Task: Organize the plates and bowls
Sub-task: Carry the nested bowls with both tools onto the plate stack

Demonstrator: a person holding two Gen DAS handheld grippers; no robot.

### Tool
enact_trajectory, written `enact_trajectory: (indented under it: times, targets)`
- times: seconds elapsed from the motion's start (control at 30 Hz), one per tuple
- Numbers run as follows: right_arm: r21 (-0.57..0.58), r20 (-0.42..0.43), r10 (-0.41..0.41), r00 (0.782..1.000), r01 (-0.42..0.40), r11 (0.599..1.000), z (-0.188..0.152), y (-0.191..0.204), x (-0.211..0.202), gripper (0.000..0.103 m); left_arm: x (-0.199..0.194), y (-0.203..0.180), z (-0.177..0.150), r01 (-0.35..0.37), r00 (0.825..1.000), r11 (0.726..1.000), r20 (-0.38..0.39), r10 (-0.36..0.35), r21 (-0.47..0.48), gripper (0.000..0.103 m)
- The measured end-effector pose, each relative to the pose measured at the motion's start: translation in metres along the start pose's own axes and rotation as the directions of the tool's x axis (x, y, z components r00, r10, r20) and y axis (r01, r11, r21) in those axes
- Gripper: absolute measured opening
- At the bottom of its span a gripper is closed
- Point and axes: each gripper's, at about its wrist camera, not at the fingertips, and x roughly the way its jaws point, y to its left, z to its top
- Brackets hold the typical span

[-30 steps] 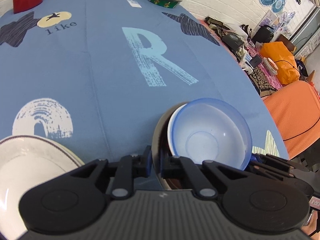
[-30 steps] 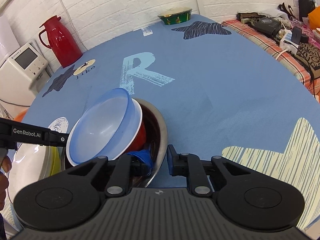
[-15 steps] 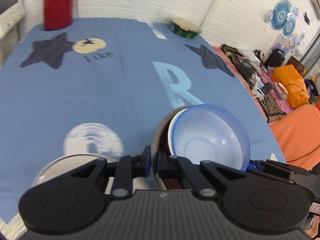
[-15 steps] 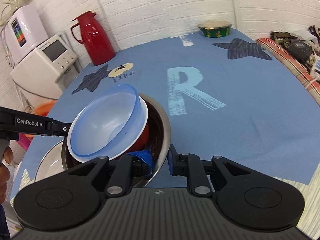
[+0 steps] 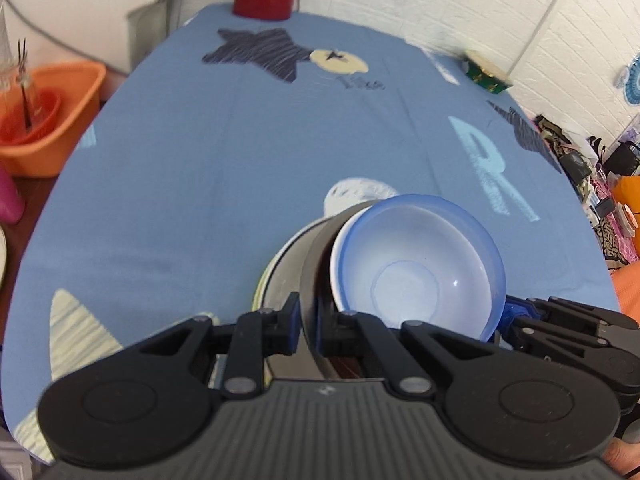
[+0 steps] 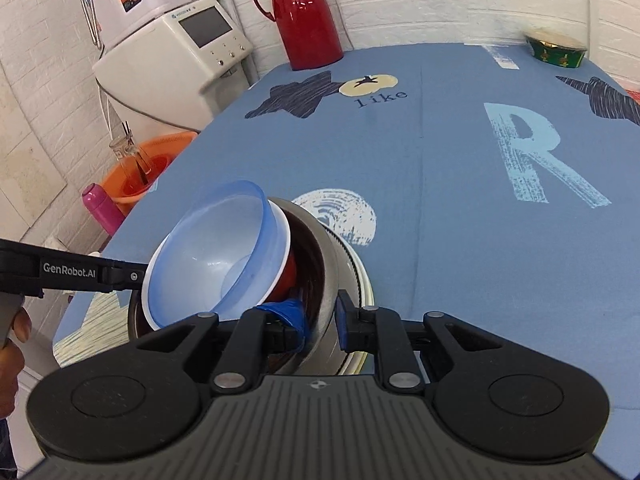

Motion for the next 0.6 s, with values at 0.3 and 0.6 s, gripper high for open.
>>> enact_trajectory:
  times: [0.3,0.6]
  targets:
    - [-0.11,0.019,-0.087,0.996,0.089,0.99,-0.005,0.018,0.003,0.002,0.002,0.004,-0.013,0.0,0.998,1.0,0.06,-0.001,0.015,0.0]
    - [0.02,0.169,-0.095,0.981,0.093,0.995,0.005,-0.001,-0.029,0.008,-0.025,0.025,-0.001,-0.015,0.978,0.997,0.207,0.03,-0.076,0.057]
